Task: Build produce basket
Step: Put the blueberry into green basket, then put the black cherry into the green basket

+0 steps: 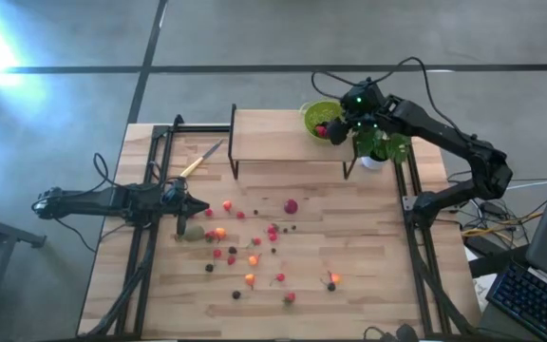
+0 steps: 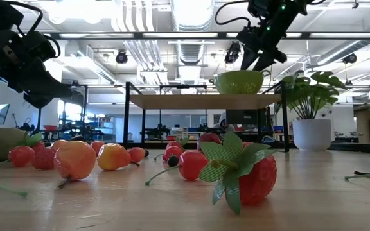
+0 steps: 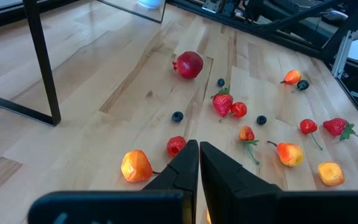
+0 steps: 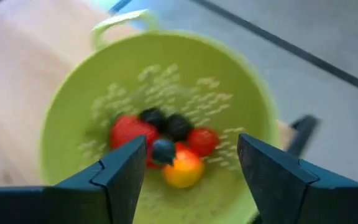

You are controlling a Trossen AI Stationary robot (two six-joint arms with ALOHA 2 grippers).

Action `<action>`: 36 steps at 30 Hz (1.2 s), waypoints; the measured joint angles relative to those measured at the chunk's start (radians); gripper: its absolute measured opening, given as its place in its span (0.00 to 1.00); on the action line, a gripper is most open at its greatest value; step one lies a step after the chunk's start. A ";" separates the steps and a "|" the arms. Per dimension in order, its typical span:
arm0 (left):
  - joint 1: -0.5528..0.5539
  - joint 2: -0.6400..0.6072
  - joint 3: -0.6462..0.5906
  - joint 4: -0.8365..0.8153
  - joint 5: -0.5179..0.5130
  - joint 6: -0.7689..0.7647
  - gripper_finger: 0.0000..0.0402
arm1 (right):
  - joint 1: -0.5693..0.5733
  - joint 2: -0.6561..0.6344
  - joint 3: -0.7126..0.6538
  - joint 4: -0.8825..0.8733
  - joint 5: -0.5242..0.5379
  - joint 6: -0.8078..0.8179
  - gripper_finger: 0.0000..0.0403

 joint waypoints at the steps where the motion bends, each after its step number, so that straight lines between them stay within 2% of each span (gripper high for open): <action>1: 0.000 0.000 0.000 0.000 0.000 0.000 0.05 | -0.005 -0.001 0.002 0.001 -0.032 0.003 0.60; 6: 0.000 0.000 0.000 0.000 0.000 0.000 0.05 | -0.024 0.003 0.000 -0.032 -0.238 -0.034 0.54; 13: 0.000 0.000 0.000 0.000 0.000 0.000 0.05 | -0.027 0.003 0.021 -0.056 -0.180 -0.051 0.46; 20: 0.000 0.000 0.000 0.000 0.000 0.000 0.05 | 0.010 0.003 0.108 -0.050 -0.256 -0.059 0.39; 30: 0.000 0.000 0.000 0.000 0.000 0.000 0.05 | 0.199 0.003 0.204 -0.053 -0.498 -0.186 0.28; 36: 0.000 0.000 0.000 0.000 0.000 0.000 0.05 | 0.326 0.003 0.217 -0.028 -0.592 -0.201 0.23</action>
